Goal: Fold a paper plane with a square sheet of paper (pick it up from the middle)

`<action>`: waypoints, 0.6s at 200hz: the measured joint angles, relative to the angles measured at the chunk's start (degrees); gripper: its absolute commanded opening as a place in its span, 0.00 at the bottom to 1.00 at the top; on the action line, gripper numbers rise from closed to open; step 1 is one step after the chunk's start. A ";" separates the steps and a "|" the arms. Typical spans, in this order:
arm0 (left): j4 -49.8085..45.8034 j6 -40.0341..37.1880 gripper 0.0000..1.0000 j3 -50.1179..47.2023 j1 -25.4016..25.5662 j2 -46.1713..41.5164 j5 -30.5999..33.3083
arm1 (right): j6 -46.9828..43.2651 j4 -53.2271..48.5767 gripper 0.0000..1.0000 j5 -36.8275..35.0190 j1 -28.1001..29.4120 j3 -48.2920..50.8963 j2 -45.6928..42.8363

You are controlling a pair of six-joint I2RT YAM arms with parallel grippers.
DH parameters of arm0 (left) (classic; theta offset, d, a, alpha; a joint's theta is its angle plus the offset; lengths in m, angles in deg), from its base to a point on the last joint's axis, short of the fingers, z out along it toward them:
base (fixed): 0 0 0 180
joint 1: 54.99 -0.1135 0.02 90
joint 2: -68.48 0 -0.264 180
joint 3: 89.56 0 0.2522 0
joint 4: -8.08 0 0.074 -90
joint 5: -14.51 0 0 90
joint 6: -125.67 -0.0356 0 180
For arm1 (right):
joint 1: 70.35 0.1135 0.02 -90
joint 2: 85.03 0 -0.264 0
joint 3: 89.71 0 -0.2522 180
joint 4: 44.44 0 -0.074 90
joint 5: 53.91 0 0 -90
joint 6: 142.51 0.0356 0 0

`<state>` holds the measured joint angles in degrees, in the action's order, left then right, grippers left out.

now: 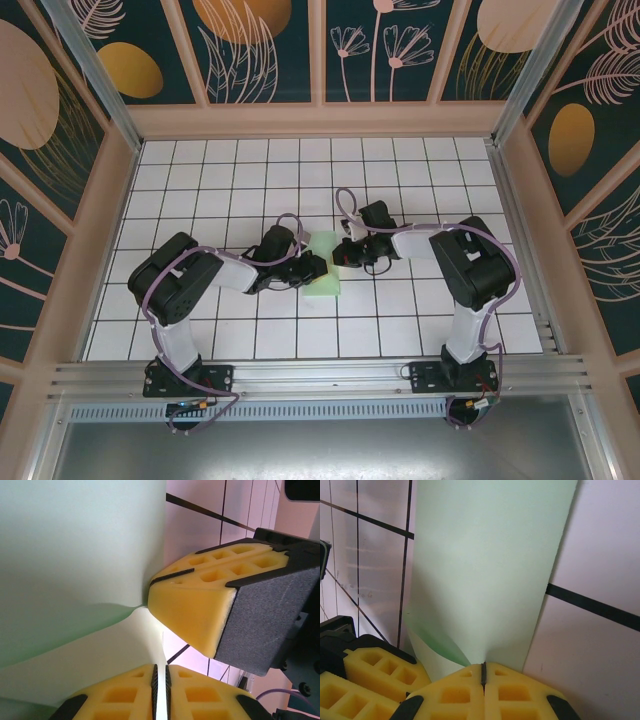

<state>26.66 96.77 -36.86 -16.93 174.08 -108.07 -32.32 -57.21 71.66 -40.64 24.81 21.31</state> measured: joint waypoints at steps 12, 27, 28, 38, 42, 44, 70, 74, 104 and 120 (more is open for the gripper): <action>0.00 0.02 0.17 0.11 0.00 0.07 -0.02 | 0.02 0.00 0.00 -0.07 0.00 0.00 0.00; 0.00 0.02 0.17 0.11 0.00 0.15 -0.02 | 0.00 0.00 0.00 -0.13 0.00 0.00 0.00; 0.00 0.00 0.17 0.11 0.00 0.15 -0.02 | 0.00 0.00 0.00 -0.13 0.00 0.00 0.00; 0.00 0.02 0.17 0.13 0.04 0.22 -0.02 | 0.00 0.00 0.00 -0.15 0.00 0.00 0.00; 0.00 0.02 0.17 0.13 0.04 0.22 -0.02 | 0.00 0.00 0.00 -0.15 0.00 0.00 0.00; 0.00 0.02 0.17 0.13 0.04 0.22 0.00 | 0.00 0.00 0.00 -0.15 0.00 0.00 0.00; 0.00 0.02 0.17 0.13 0.11 0.24 -0.02 | 0.00 0.00 0.00 -0.15 0.00 0.00 0.00; 0.02 0.02 0.17 0.13 0.11 0.28 -0.02 | -0.02 0.00 0.00 -0.17 0.00 0.00 0.00; -0.02 0.02 0.17 0.13 0.11 0.59 -0.02 | -0.02 0.00 0.00 -0.17 0.00 0.00 0.00; 0.00 0.02 0.16 0.13 0.11 0.59 -0.02 | -0.04 0.00 0.00 -0.20 0.00 0.00 0.00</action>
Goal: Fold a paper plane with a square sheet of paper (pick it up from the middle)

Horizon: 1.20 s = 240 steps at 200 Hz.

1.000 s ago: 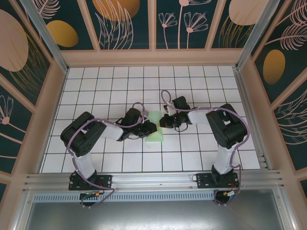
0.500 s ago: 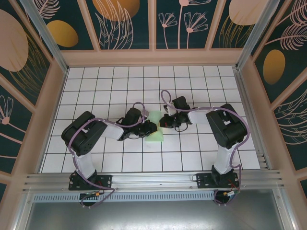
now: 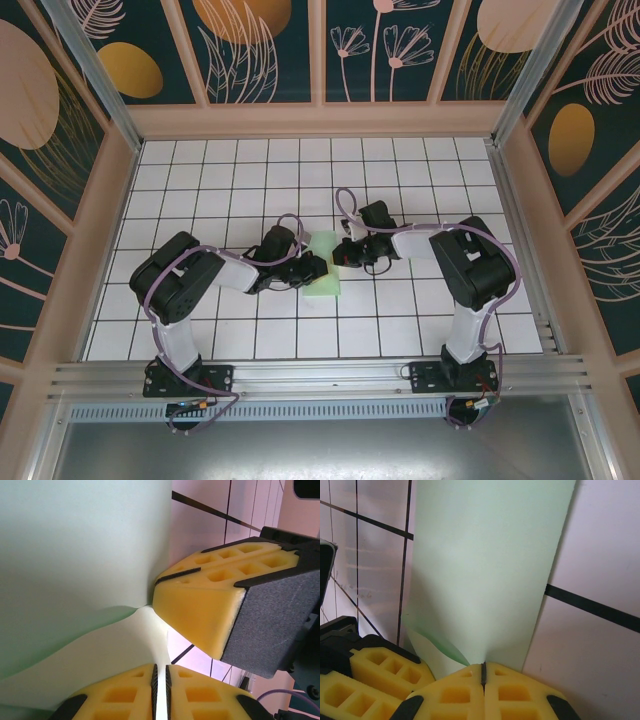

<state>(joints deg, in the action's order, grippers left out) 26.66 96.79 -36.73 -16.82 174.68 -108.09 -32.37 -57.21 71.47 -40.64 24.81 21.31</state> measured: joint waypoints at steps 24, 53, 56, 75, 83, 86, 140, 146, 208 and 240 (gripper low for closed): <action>0.00 0.00 0.17 0.02 0.00 0.17 0.00 | -0.15 0.00 0.00 -0.02 0.00 0.00 0.00; -0.04 -0.02 0.17 0.24 0.00 0.35 0.00 | -0.15 0.00 0.00 -0.22 0.00 0.00 0.00; -0.07 -0.02 0.17 0.26 0.00 0.37 -0.02 | -0.15 0.00 0.00 -0.22 -0.02 0.00 0.00; -0.26 -0.04 0.16 0.42 0.00 0.50 -0.02 | -0.15 0.00 0.00 -0.39 -0.02 0.00 0.00; -0.48 -0.04 0.16 0.50 0.00 0.52 -0.02 | -0.15 0.00 0.00 -0.42 -0.02 0.00 0.00; -0.48 -0.04 0.16 0.55 0.00 0.52 -0.02 | -0.15 0.00 0.00 -0.42 -0.02 0.00 0.00; -1.68 -0.46 0.15 1.09 0.02 0.61 -0.02 | -0.15 0.00 0.00 -0.44 -0.04 0.00 0.00; -1.81 -0.52 0.15 1.16 0.04 0.61 0.02 | -0.15 0.02 0.00 -0.44 -0.04 0.00 0.00; -4.35 -1.55 0.15 2.14 0.04 0.61 0.09 | -0.20 -0.20 0.10 -0.61 -0.04 0.00 -0.11; -4.55 -1.84 0.14 2.21 0.09 0.61 0.15 | -0.35 -0.46 0.13 -0.59 -0.11 0.00 -0.22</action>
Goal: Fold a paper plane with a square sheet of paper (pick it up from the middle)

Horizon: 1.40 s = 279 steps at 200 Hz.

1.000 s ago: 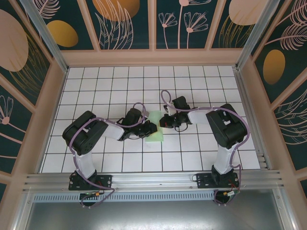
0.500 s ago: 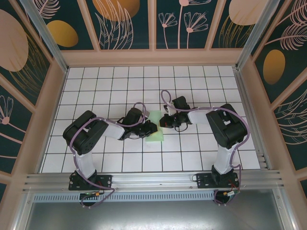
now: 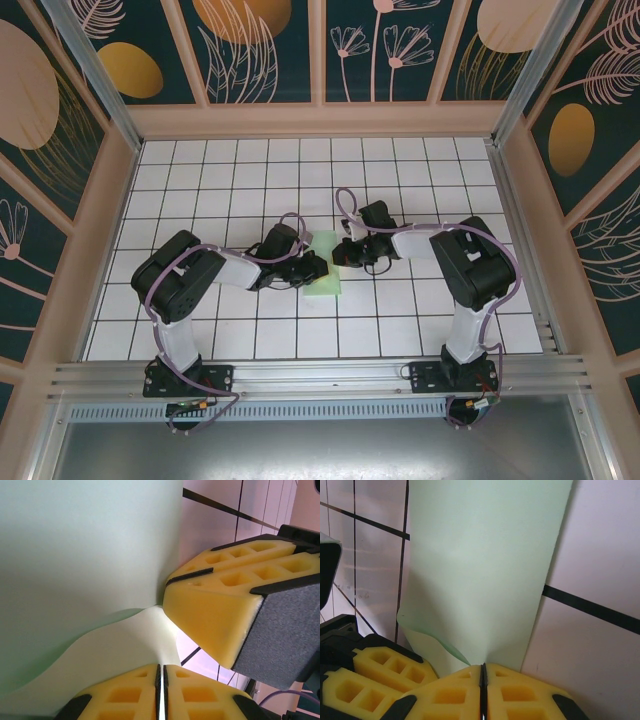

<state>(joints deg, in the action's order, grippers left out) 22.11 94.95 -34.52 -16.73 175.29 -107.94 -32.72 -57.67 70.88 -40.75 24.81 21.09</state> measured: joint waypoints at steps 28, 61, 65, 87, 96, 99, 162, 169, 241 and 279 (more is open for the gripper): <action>-0.22 -0.26 0.14 0.11 0.00 0.00 0.02 | -0.04 -1.14 0.14 -0.42 -0.42 0.02 -0.87; -0.90 -0.57 0.14 0.37 0.00 0.00 0.07 | -0.02 -1.46 0.17 -0.87 -1.31 0.02 -2.93; -0.96 -0.57 0.14 0.42 0.00 0.00 0.07 | -0.02 -1.46 0.17 -0.92 -1.42 0.02 -3.15; -1.05 -0.55 0.13 0.42 0.00 0.00 0.13 | 0.00 -1.46 0.16 -0.96 -1.51 0.02 -3.45; -1.07 -0.55 0.13 0.42 0.02 0.00 0.20 | 0.00 -1.46 0.16 -0.96 -1.51 0.02 -3.45; -1.07 -0.55 0.13 0.42 0.02 0.00 0.28 | 0.00 -1.46 0.16 -0.94 -1.51 0.02 -3.45; -1.01 0.44 0.12 0.31 0.02 -0.02 1.14 | 0.52 -1.42 0.21 -0.70 -1.51 2.75 -4.72; -0.98 0.63 0.12 0.26 0.04 -0.04 1.27 | 0.61 -1.44 0.22 -0.68 -1.51 3.04 -4.74; -0.72 2.54 0.12 -0.79 0.37 -1.11 3.61 | 1.68 -1.20 0.11 1.14 -1.49 4.04 -5.16; -0.79 2.93 0.12 -0.94 0.39 -1.33 4.20 | 2.47 -1.22 0.06 1.55 -1.20 7.39 -9.53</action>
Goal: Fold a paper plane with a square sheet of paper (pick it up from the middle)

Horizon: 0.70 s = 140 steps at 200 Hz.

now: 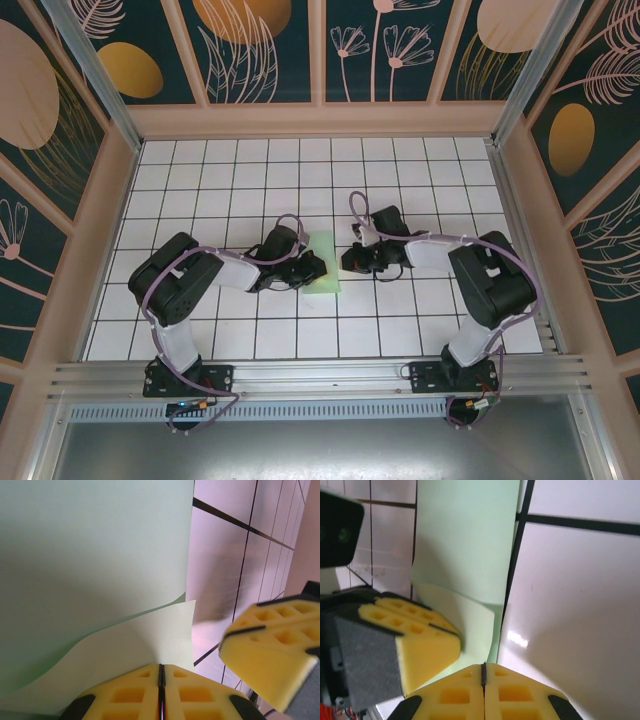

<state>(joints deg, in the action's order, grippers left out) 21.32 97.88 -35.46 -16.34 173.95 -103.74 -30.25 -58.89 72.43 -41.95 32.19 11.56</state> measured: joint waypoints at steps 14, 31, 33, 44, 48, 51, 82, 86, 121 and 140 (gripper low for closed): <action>0.02 0.02 0.12 -0.02 0.00 0.00 0.04 | 0.39 -0.04 0.05 0.20 0.55 1.03 -1.95; 0.02 0.04 0.12 -0.04 0.00 0.00 0.09 | 0.79 -0.24 0.04 0.15 1.92 1.77 -3.87; 0.02 0.07 0.12 -0.04 0.00 0.00 0.11 | 0.79 -0.26 0.04 0.11 2.14 1.81 -4.02; 0.02 0.24 0.11 -0.04 0.00 0.00 0.20 | 0.92 -0.26 0.04 0.09 3.37 2.03 -4.52; 0.02 0.26 0.11 -0.04 0.02 0.00 0.20 | 1.01 -0.26 0.03 0.07 3.89 2.05 -4.59; 0.02 0.35 0.11 -0.04 0.04 0.00 0.24 | 1.05 -0.24 0.03 0.04 4.24 2.08 -4.59; 0.00 0.46 0.11 -0.04 0.04 0.00 0.26 | 2.10 -0.22 0.02 -0.52 7.02 2.12 -4.52; 0.02 0.46 0.11 -0.04 0.04 0.00 0.26 | 2.10 -0.22 0.02 -0.52 7.15 2.12 -4.42; 0.02 0.68 0.11 -0.15 0.04 -0.07 0.42 | 2.29 -0.13 0.01 -1.51 7.23 2.14 -2.47; 0.17 0.94 0.10 -0.28 0.04 -0.11 0.59 | 2.27 -0.13 0.01 -2.05 7.34 2.51 -1.75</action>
<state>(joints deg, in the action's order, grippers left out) 21.50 98.82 -35.75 -16.30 173.84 -103.15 -27.97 -59.02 70.37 -34.60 34.71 9.81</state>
